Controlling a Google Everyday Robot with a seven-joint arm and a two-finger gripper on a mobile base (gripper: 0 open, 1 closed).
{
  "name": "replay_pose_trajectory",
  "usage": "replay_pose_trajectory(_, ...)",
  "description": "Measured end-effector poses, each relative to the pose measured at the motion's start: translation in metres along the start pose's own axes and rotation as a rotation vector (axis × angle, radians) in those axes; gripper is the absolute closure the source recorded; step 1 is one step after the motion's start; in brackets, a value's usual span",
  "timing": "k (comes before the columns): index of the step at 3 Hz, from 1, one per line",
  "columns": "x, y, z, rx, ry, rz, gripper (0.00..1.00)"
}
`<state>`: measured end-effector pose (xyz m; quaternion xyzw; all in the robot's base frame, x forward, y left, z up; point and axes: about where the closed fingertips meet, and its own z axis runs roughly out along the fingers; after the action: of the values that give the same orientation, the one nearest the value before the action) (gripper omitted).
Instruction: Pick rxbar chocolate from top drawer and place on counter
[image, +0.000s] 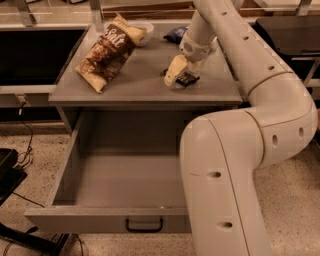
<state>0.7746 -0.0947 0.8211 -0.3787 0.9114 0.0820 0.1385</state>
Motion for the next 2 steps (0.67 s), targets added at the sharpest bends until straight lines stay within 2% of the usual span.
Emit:
replay_pose_trajectory(1, -0.014, 0.006, -0.065, 0.048, -0.102, -0.066, 0.0)
replay_pose_trajectory(2, 0.004, 0.0, -0.154, 0.134, -0.228, -0.07, 0.0)
